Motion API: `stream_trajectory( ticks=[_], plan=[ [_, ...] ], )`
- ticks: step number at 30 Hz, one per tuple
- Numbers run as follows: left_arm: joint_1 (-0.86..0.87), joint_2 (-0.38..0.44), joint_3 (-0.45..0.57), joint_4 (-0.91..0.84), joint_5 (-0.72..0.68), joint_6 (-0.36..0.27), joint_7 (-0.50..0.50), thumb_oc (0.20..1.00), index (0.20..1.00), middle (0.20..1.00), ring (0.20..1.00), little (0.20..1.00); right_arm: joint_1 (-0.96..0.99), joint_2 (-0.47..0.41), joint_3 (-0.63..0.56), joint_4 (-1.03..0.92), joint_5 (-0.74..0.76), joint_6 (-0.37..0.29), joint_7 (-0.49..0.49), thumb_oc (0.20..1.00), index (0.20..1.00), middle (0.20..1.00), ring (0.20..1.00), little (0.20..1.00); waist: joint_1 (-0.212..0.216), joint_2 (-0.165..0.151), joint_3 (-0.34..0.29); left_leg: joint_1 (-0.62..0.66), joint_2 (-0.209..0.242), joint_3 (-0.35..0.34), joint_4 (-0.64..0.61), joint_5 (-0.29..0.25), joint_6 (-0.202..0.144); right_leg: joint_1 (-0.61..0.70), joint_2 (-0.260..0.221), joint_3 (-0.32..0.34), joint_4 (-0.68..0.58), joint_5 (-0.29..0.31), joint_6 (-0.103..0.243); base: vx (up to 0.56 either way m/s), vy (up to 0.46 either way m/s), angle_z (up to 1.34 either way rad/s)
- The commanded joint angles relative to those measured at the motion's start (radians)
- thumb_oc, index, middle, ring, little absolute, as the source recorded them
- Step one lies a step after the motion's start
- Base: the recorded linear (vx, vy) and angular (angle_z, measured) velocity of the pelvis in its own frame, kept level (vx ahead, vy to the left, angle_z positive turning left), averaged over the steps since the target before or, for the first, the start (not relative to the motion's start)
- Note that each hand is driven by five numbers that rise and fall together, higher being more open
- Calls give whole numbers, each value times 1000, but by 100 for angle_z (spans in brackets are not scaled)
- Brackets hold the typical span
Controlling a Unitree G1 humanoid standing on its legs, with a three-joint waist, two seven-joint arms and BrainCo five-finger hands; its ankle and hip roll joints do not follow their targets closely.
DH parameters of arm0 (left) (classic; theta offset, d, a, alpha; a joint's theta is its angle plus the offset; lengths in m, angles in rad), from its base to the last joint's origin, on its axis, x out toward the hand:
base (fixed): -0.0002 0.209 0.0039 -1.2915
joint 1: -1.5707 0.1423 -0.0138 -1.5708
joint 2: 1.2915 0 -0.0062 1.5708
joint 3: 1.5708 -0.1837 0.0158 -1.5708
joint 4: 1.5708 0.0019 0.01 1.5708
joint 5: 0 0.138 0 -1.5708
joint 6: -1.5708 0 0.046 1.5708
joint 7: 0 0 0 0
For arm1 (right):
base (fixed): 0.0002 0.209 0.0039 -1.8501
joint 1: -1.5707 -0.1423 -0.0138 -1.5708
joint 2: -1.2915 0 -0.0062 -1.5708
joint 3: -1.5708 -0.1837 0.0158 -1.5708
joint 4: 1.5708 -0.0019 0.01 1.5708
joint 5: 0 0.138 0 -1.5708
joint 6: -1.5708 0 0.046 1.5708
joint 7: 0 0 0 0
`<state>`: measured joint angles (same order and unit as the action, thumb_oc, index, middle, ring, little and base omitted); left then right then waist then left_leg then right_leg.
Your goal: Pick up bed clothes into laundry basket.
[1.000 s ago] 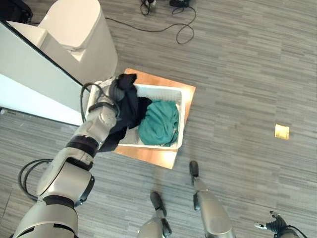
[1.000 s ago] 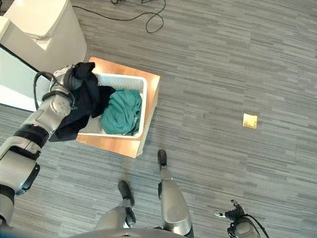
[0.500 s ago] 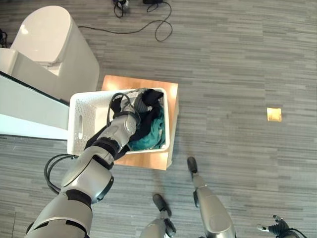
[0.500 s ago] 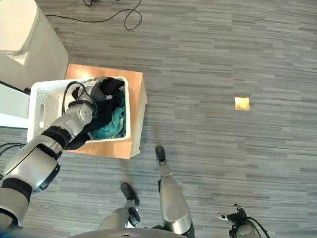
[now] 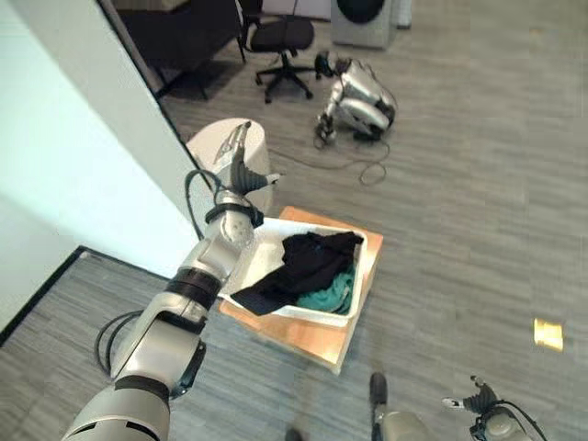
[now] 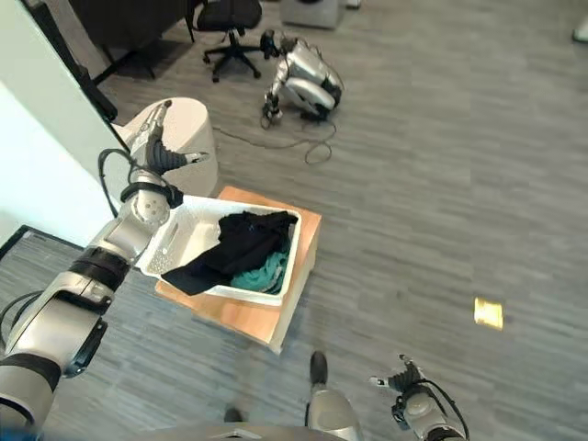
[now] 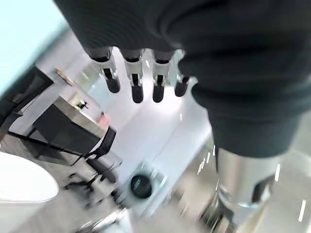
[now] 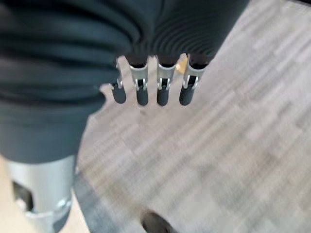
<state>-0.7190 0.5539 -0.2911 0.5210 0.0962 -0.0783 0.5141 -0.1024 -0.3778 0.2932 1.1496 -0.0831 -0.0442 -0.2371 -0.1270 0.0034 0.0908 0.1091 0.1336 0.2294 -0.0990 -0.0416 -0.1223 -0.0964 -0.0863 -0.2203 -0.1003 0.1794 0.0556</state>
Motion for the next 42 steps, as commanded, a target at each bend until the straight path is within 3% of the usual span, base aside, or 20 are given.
stream_trajectory(
  ticks=[1,6,7,9,10,11,14,15,16,17,20,25,29,32,35,36,39,40,41,42],
  plan=[
    [-45,51,75,-87,-102,-103,33,1000,1000,1000,1000,1000,-4,-65,-17,-69,-33,1,-21,1000,1000,1000,1000,1000,13,9,7,-92,25,-42,12,60,-24,89,-106,17,13,-135,144,64,-18,23],
    [243,26,174,-426,-252,-202,-54,1000,1000,1000,1000,1000,-178,-230,-73,-473,12,-14,-55,1000,1000,1000,1000,1000,74,12,27,-91,26,-130,12,85,-14,87,-80,12,206,-210,119,2,-35,59],
    [292,14,185,-464,-306,-228,-76,1000,1000,1000,1000,1000,-245,-239,-77,-552,45,-30,-63,1000,1000,1000,1000,1000,85,14,37,-97,23,-170,12,94,-9,71,-51,71,262,-235,130,-77,-62,135],
    [566,-41,324,-537,-397,-243,-139,1000,1000,1000,1000,1000,-70,-210,-203,-1103,107,-97,0,1000,1000,1000,1000,1000,59,20,49,-129,25,-239,12,127,-5,60,39,352,301,-295,100,-38,-59,127],
    [567,-41,324,-537,-397,-243,-139,1000,1000,1000,1000,1000,-68,-210,-204,-1104,107,-96,0,1000,1000,1000,1000,1000,61,19,47,-129,25,-238,12,127,-5,59,39,353,302,-296,100,-23,-91,171],
    [745,-94,393,-534,-385,-236,-161,1000,1000,1000,1000,1000,122,-150,-232,-1174,51,-169,48,1000,1000,1000,1000,1000,56,19,62,-147,16,-277,12,140,-4,102,59,460,236,-302,69,-109,-292,193],
    [948,-152,476,-475,-427,-204,-231,1000,1000,1000,1000,1000,45,-81,-140,-1220,46,-239,90,1000,1000,1000,1000,1000,177,28,94,-255,52,-345,20,230,-64,218,49,336,33,-295,40,-167,-301,117],
    [948,-152,477,-476,-428,-203,-231,1000,1000,1000,1000,1000,43,-82,-139,-1219,45,-240,89,1000,1000,1000,1000,1000,174,31,93,-259,55,-349,18,234,-65,217,52,334,30,-290,39,-431,-285,117],
    [995,-189,500,-472,-428,-202,-256,1000,1000,1000,1000,1000,-40,-95,-102,-1234,27,-251,86,1000,1000,1000,1000,1000,217,32,137,-316,65,-252,62,251,-52,231,42,250,13,-291,36,-249,-93,143],
    [995,-190,501,-472,-428,-202,-256,1000,1000,1000,1000,1000,-42,-96,-101,-1232,27,-252,85,1000,1000,1000,1000,1000,215,29,134,-313,63,-252,59,242,-53,233,40,247,13,-300,35,-416,-121,180],
    [991,-192,505,-447,-442,-206,-270,1000,1000,1000,1000,1000,-140,-95,-44,-1238,34,-234,80,1000,1000,1000,1000,1000,210,11,160,-282,120,-6,204,138,-9,178,0,91,16,-256,34,-490,-188,179],
    [969,-186,493,-460,-448,-203,-292,1000,1000,1000,1000,1000,-120,-84,-21,-1259,35,-223,103,1000,1000,1000,1000,1000,160,-8,137,-112,167,141,381,18,-16,145,-34,-192,36,-239,-5,-305,-192,179],
    [932,-181,459,-429,-474,-167,-305,1000,1000,1000,1000,1000,-51,-88,-62,-1253,33,-196,112,1000,1000,1000,1000,1000,77,-3,100,43,236,318,263,-20,-54,136,-120,-440,101,-221,-10,-248,88,292],
    [934,-171,450,-422,-431,-126,-323,1000,1000,1000,1000,1000,-46,-75,-75,-1247,40,-173,115,1000,1000,1000,1000,1000,74,8,96,56,190,262,92,24,-51,119,-191,-503,154,-169,27,-249,283,253],
    [926,-156,464,-422,-419,-132,-335,1000,1000,1000,1000,1000,-52,-48,-78,-1251,53,-171,121,1000,1000,1000,1000,1000,104,-7,102,39,137,218,30,32,-27,112,-231,-490,195,-156,47,-82,143,79],
    [910,-136,462,-434,-415,-130,-326,1000,1000,1000,1000,1000,-52,-37,-76,-1252,57,-175,125,1000,1000,1000,1000,1000,92,-25,124,5,109,136,21,13,-9,76,-267,-399,261,-146,95,-71,50,95],
    [875,-136,421,-449,-447,-150,-323,1000,1000,1000,1000,1000,-26,-46,-100,-1247,76,-176,116,1000,1000,1000,1000,1000,30,-36,136,-40,61,7,12,34,10,14,-123,-8,240,-212,100,68,61,170],
    [874,-136,420,-448,-447,-150,-323,1000,1000,1000,1000,1000,-27,-46,-101,-1247,76,-176,116,1000,1000,1000,1000,1000,31,-36,136,-42,61,8,12,37,10,11,-122,-7,240,-209,98,162,129,218],
    [861,-139,398,-453,-463,-156,-332,1000,1000,1000,1000,1000,-18,-37,-103,-1232,111,-174,116,1000,1000,1000,1000,1000,21,-38,142,-51,0,-72,12,22,35,22,-10,145,214,-241,67,77,81,168],
    [860,-139,398,-453,-463,-156,-332,1000,1000,1000,1000,1000,-19,-37,-103,-1231,112,-174,116,1000,1000,1000,1000,1000,20,-38,142,-55,1,-73,12,27,35,21,-9,144,209,-234,66,86,85,126]
  ],
)
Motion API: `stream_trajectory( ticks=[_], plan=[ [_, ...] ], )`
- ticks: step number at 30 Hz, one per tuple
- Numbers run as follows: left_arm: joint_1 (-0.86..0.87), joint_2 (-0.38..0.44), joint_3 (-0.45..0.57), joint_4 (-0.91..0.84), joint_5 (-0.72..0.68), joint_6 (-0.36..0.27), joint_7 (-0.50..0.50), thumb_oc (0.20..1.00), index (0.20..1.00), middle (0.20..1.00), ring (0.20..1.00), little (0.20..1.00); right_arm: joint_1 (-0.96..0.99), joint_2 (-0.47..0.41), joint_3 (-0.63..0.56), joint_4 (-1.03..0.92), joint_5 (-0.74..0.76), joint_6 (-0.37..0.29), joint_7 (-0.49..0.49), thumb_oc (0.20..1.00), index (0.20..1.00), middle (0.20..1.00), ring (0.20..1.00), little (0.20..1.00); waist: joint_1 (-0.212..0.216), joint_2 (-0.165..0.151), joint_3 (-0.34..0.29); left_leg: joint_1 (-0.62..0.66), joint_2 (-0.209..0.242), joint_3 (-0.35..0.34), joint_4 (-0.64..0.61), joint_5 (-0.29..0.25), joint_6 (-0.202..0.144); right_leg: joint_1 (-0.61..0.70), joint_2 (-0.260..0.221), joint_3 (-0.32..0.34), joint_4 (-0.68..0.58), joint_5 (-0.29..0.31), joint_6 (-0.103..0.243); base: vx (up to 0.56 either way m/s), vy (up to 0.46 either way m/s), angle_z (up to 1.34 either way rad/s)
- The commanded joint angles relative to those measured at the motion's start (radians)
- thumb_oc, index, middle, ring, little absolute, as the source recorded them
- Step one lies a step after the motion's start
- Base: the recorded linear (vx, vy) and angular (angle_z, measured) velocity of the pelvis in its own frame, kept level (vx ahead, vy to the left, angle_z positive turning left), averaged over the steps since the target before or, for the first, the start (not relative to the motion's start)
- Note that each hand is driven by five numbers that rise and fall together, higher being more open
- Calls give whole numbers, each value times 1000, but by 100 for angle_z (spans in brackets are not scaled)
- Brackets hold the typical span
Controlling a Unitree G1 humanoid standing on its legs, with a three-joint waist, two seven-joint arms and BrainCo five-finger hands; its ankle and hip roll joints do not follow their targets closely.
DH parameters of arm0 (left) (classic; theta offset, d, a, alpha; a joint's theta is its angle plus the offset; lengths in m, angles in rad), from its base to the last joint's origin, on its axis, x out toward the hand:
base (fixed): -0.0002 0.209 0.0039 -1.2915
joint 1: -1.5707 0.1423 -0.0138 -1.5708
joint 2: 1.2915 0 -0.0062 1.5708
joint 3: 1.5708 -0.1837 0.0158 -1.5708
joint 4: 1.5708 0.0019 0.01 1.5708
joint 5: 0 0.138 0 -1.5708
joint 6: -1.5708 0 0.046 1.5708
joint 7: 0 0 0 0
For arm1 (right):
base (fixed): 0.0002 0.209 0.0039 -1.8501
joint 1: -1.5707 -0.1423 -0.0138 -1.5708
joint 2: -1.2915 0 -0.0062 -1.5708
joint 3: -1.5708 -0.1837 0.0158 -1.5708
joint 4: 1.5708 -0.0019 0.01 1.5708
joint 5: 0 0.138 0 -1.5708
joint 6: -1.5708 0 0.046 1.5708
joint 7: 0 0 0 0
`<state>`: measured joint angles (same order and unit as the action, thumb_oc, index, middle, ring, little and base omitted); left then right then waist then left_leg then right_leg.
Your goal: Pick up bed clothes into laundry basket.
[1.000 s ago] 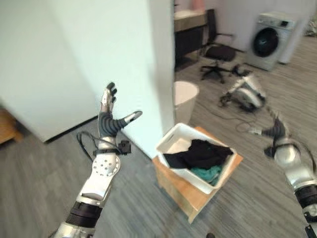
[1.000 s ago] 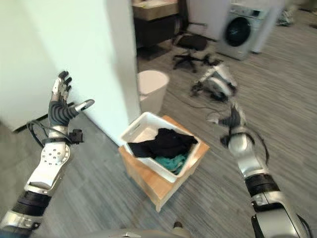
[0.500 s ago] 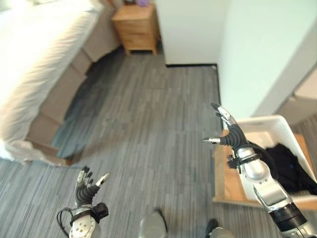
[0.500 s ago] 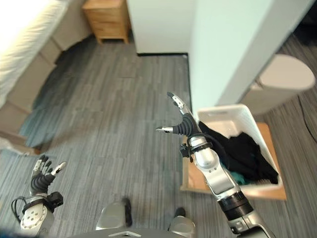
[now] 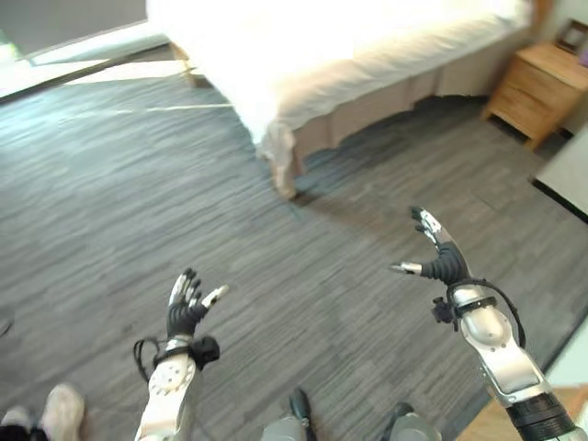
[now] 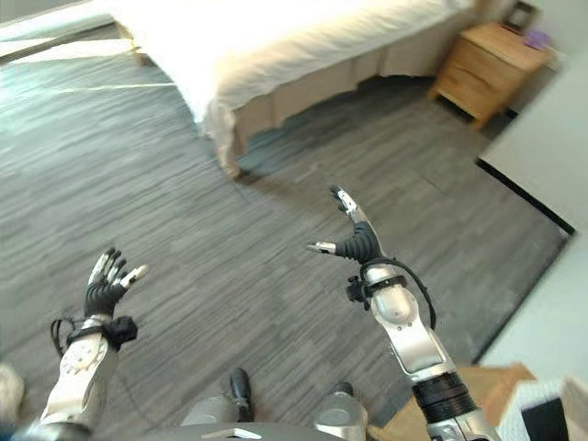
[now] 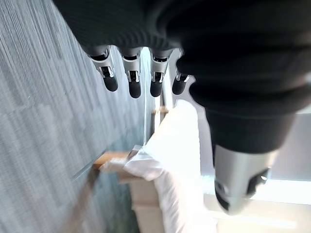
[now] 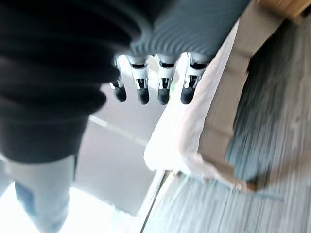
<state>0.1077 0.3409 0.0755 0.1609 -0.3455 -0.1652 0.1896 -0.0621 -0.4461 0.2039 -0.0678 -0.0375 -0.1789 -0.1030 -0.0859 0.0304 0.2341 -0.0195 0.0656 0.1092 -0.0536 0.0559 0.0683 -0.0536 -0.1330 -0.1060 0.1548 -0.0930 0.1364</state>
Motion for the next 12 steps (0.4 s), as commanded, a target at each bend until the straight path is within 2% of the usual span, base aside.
stream_trajectory(
  ticks=[1,2,4,8,12],
  plan=[
    [33,74,32,-93,-22,-69,-7,1000,1000,1000,1000,1000,-60,31,-14,-14,66,-40,-18,1000,1000,1000,1000,1000,-21,-65,-2,73,69,47,-34,-70,-156,-22,37,29,-47,39,-15,109,22,114],
    [18,85,28,-104,-19,-76,-5,1000,1000,1000,1000,1000,-58,37,-12,4,91,-33,-11,1000,1000,1000,1000,1000,-19,-67,-9,70,21,-5,-34,-79,-141,-6,73,71,-84,40,-42,184,-8,164],
    [3,93,45,-109,-23,-84,-1,1000,1000,1000,1000,1000,-76,42,-3,42,105,-23,-11,1000,1000,1000,1000,1000,-14,-71,-19,78,-1,-26,-34,-87,-137,23,72,53,-127,64,-42,187,-38,162],
    [7,94,72,-117,-48,-96,-2,1000,1000,1000,1000,1000,-94,27,-3,116,116,18,-9,1000,1000,1000,1000,1000,12,-78,-48,93,0,-12,-34,-92,-136,84,49,22,-218,91,-32,121,-36,28],
    [23,104,92,-116,-41,-84,-14,1000,1000,1000,1000,1000,-95,12,-24,123,138,34,0,1000,1000,1000,1000,1000,29,-83,-68,108,5,-10,-34,-92,-142,121,37,0,-234,86,-28,90,-35,5]
  ],
)
